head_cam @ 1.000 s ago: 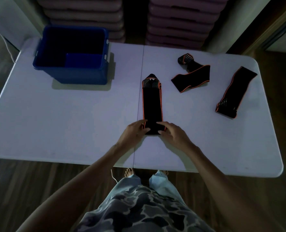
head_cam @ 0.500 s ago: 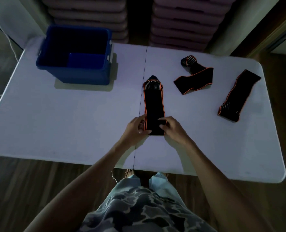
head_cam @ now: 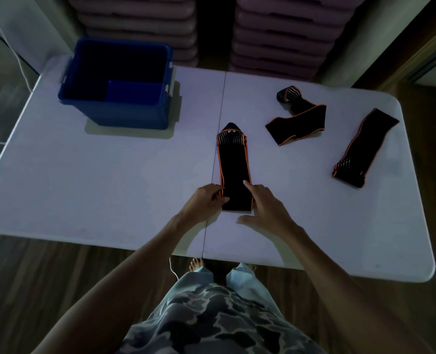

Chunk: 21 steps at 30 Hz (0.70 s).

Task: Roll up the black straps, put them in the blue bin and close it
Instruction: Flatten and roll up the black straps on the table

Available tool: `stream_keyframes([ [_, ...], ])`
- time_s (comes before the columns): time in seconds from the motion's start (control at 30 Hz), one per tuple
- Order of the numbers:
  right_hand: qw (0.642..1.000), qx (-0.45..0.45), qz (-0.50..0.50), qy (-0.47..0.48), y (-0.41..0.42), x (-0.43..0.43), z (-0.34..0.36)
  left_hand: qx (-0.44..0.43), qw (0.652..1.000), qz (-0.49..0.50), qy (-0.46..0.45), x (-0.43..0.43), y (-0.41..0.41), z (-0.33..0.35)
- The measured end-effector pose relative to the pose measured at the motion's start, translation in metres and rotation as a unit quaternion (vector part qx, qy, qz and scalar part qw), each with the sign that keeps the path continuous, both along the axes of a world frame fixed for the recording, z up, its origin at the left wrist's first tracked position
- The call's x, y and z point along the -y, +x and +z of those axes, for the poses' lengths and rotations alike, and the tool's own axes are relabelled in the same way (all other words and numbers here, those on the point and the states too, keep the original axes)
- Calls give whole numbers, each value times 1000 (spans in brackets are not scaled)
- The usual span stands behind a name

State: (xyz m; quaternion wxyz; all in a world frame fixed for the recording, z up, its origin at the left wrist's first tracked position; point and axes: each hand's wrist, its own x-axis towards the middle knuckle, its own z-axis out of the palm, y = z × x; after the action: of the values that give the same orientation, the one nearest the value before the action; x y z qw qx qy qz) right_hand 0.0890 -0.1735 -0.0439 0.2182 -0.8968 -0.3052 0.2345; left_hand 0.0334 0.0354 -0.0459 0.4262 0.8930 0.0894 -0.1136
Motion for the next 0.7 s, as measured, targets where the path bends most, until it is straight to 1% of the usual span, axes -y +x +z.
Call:
stream_keyframes([
  [0.07, 999, 27, 10, -29, 1, -4, -4, -43, 999, -12, 6, 2, 0, 0],
  [0.1, 999, 26, 5, -31, 2, -5, -5, -58, 998, -20, 19, 3, 1, 0],
  [0.17, 1000, 7, -12, -16, 4, -4, -5, -55, 998, -10, 40, 5, 2, 0],
  [0.23, 999, -17, -31, 9, 6, -1, -6, 4, 999, 26, 26, 7, -2, 0],
  [0.27, 998, -40, -51, 19, 8, -1, -6, 40, 999, 26, 14, 8, -6, 1],
  [0.33, 994, -79, -73, 31, 9, -2, -4, 91, 995, -36, 25, 5, -17, 1],
  [0.37, 993, -81, -72, 43, 10, -2, -5, 95, 993, -61, 37, 4, -22, -1],
  [0.4, 992, -83, -76, 57, 11, -3, -7, 82, 994, -64, 41, 3, -25, -1],
  [0.53, 980, -105, -140, 94, 10, -5, -2, 12, 998, 56, -7, 8, -13, 3],
  [0.6, 981, -80, -147, 103, 7, -5, 3, -6, 998, 62, -7, 9, -6, 4],
  [0.7, 987, -46, -111, 103, 2, -2, 4, -30, 998, 60, -11, 6, -2, 3],
])
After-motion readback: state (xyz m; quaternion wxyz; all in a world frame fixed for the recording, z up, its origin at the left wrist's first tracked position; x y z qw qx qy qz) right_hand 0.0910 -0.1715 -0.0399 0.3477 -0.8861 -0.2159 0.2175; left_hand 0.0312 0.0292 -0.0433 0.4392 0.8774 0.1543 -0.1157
